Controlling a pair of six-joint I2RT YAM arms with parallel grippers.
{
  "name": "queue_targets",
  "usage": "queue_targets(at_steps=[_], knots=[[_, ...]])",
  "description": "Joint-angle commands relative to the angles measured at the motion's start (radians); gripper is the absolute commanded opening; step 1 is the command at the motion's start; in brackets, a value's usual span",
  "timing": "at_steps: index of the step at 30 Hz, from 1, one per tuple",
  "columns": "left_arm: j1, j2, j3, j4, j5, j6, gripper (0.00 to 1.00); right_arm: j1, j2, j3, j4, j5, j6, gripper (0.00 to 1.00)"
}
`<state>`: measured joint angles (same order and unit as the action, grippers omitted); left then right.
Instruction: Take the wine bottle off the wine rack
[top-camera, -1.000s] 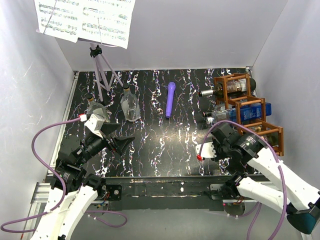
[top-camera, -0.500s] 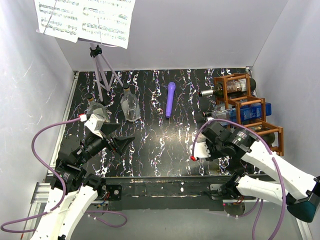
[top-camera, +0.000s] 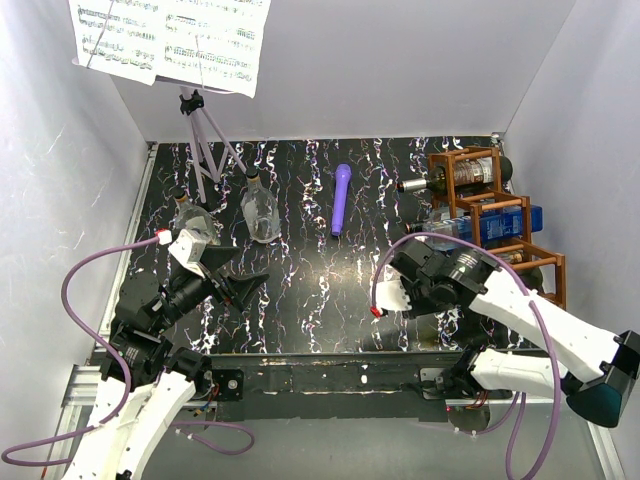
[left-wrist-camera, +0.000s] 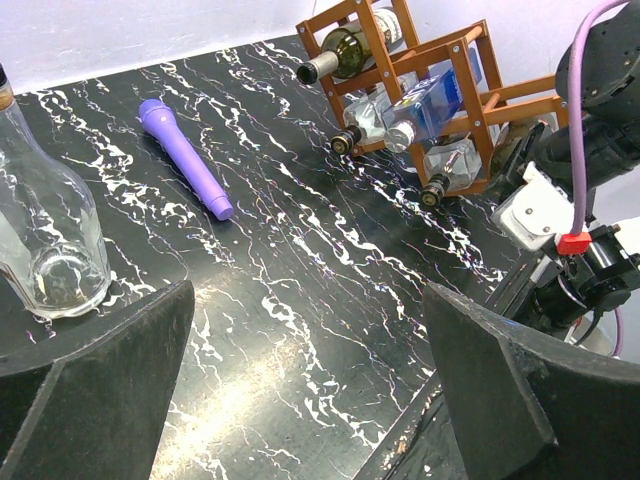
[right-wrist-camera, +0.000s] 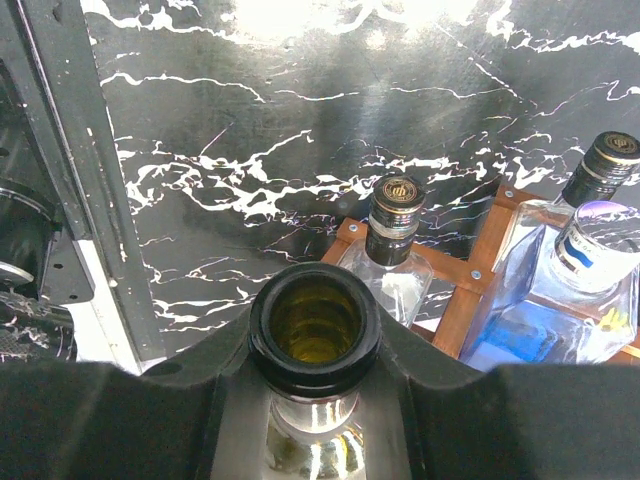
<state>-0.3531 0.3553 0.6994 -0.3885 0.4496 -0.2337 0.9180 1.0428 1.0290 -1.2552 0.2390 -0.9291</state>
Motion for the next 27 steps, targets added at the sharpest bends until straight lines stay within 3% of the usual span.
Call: queue_targets(at_steps=[1, 27], knots=[[0.002, -0.009, 0.011, 0.002, -0.012, 0.011, 0.98, 0.012, 0.031, 0.068, 0.002, 0.060, 0.036, 0.01], [0.002, -0.033, 0.011, -0.001, -0.029, 0.013, 0.98, 0.067, 0.236, 0.131, 0.037, 0.135, 0.184, 0.01]])
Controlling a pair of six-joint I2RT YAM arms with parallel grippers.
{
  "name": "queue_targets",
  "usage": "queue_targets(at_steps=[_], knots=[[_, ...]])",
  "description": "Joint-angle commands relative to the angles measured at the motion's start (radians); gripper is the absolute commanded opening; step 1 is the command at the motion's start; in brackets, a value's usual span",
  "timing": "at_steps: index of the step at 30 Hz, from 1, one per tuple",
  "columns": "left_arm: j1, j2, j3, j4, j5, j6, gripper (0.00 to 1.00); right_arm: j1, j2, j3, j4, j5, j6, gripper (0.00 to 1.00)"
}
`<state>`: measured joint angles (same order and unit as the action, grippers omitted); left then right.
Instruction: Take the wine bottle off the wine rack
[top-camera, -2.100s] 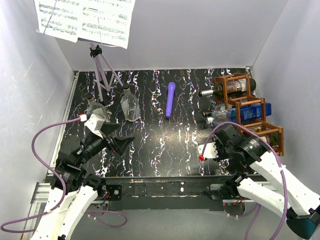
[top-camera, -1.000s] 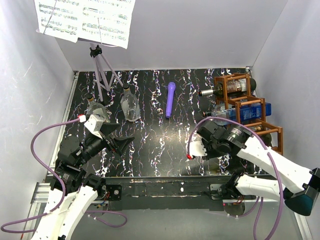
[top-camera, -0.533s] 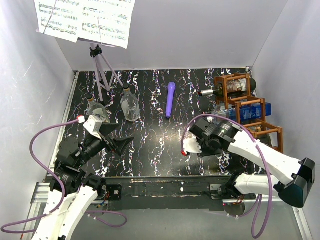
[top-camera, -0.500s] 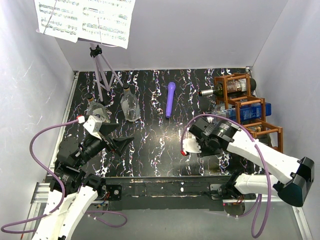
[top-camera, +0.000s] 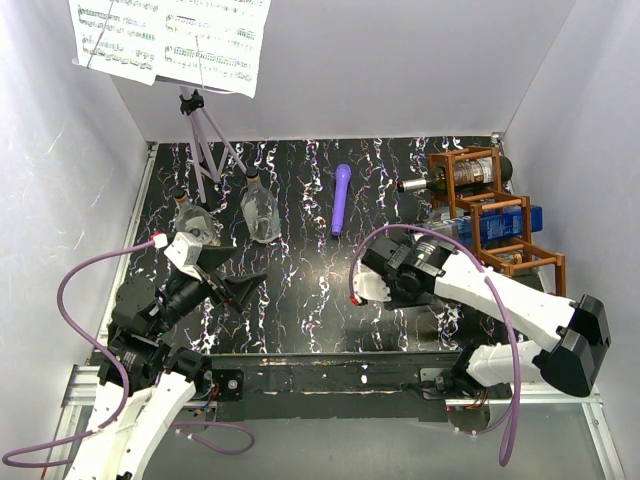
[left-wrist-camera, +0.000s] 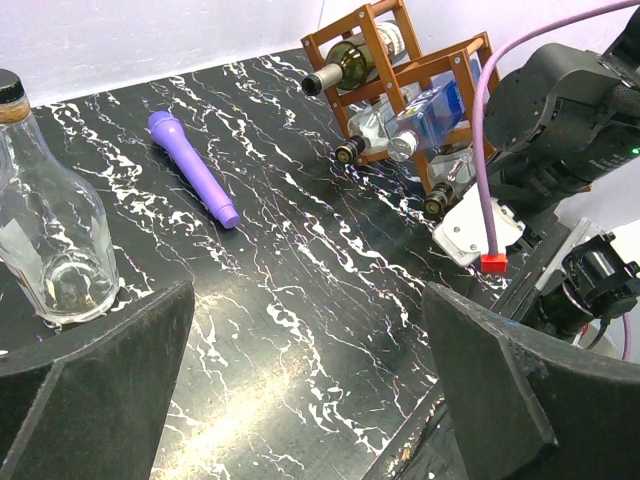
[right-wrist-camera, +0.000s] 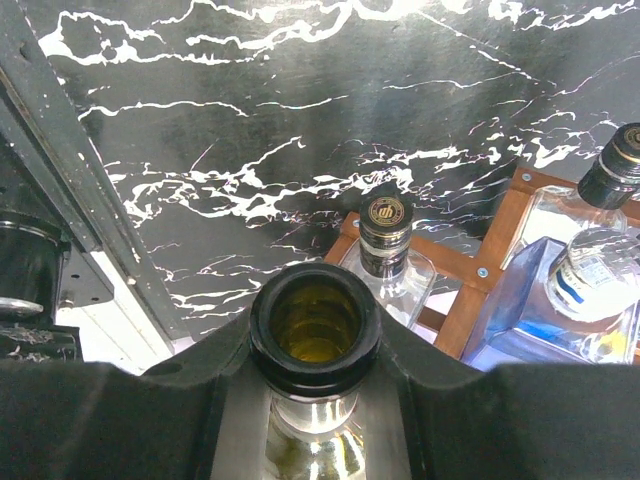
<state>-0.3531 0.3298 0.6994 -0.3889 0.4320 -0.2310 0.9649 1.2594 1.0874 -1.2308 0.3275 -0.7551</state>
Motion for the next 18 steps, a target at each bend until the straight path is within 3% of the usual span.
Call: queue_targets(at_steps=[1, 18], knots=[[0.002, -0.008, 0.011, -0.001, -0.013, 0.009, 0.98, 0.024, 0.031, 0.077, 0.007, 0.044, 0.016, 0.01], [0.000, -0.011, 0.011, -0.004, -0.018, 0.010, 0.98, 0.158, 0.072, 0.092, -0.032, 0.041, 0.111, 0.01]])
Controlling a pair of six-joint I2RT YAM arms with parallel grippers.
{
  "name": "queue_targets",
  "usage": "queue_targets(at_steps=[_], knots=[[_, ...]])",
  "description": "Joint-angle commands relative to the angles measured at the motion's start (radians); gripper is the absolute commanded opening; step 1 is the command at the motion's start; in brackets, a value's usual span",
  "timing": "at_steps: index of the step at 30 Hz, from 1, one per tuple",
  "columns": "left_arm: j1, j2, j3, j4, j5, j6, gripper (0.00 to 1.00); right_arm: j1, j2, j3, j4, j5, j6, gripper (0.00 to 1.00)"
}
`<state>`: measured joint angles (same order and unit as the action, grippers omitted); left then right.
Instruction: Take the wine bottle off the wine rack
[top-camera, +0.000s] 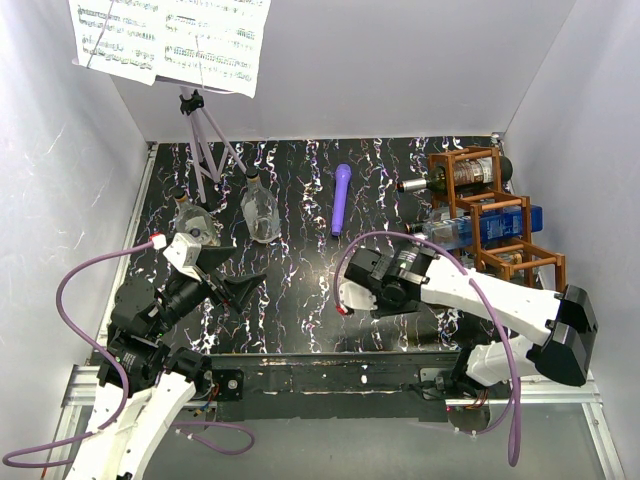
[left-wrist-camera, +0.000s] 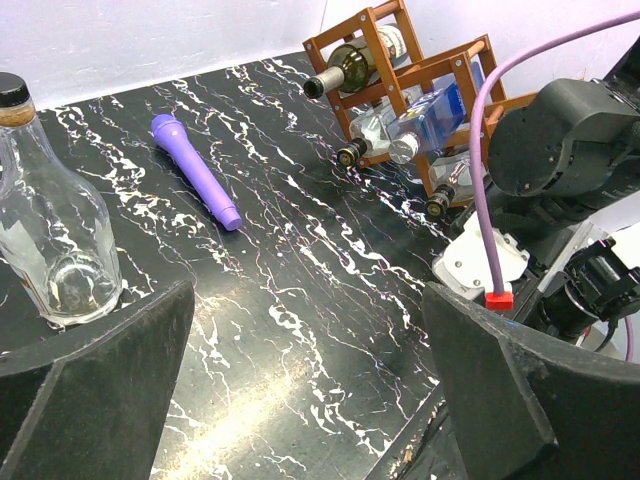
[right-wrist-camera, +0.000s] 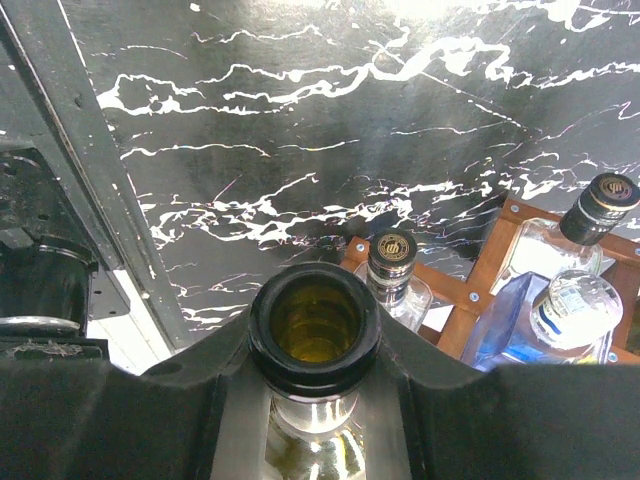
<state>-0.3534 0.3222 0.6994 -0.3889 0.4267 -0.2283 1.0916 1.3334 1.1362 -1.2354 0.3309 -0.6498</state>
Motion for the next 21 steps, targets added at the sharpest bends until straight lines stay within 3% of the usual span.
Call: queue_targets(at_steps=[1, 11, 21], knots=[[0.002, -0.005, 0.011, -0.005, -0.014, 0.007, 0.98, 0.040, 0.000, 0.045, -0.026, 0.040, 0.007, 0.01], [0.002, -0.054, 0.017, -0.030, -0.180, 0.004, 0.98, 0.102, 0.024, 0.089, -0.039, 0.053, 0.035, 0.01], [0.002, -0.058, 0.020, -0.038, -0.212, 0.003, 0.98, 0.143, 0.084, 0.186, -0.130, 0.048, 0.096, 0.01]])
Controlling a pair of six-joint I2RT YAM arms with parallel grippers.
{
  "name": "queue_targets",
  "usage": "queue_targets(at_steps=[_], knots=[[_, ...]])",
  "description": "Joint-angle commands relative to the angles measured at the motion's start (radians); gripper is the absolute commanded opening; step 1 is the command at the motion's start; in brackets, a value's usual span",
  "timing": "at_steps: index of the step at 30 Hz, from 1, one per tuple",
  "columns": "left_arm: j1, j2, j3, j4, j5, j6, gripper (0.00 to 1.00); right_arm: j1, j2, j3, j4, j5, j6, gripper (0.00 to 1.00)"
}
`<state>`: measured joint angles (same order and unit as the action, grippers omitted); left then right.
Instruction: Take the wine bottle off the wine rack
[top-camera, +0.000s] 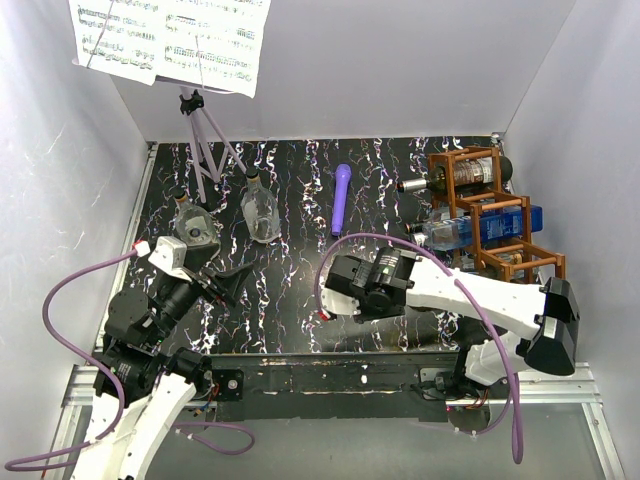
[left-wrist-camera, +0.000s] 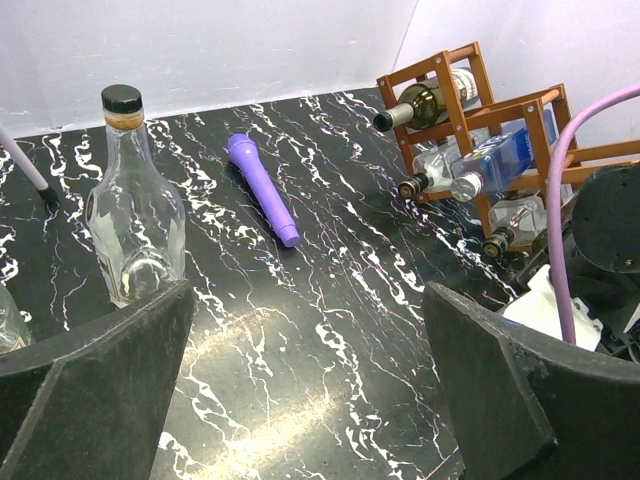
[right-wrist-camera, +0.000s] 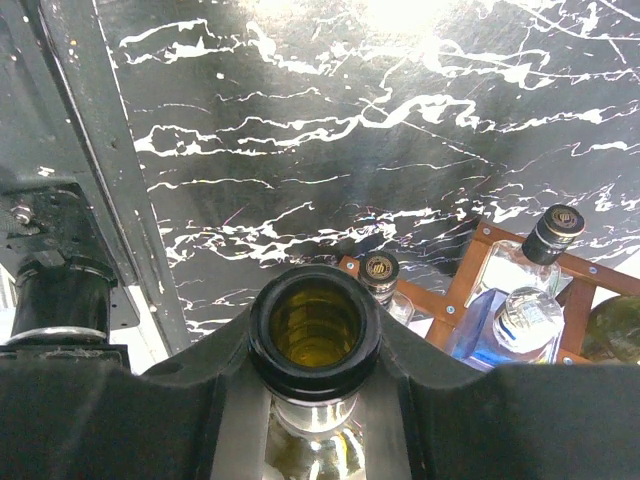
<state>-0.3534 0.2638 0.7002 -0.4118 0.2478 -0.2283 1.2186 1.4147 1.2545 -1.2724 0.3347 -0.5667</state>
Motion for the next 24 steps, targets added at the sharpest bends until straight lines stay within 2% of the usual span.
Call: queue_targets(at_steps=[1, 13, 24], knots=[[0.002, 0.000, 0.019, -0.015, -0.033, 0.003, 0.98, 0.018, 0.003, 0.069, -0.091, 0.038, 0.014, 0.01], [0.002, -0.005, 0.019, -0.016, -0.036, 0.003, 0.98, 0.061, 0.038, 0.146, -0.136, 0.023, 0.070, 0.01], [0.002, -0.020, 0.025, -0.028, -0.114, 0.004, 0.98, 0.094, 0.085, 0.354, -0.219, -0.040, 0.113, 0.01]])
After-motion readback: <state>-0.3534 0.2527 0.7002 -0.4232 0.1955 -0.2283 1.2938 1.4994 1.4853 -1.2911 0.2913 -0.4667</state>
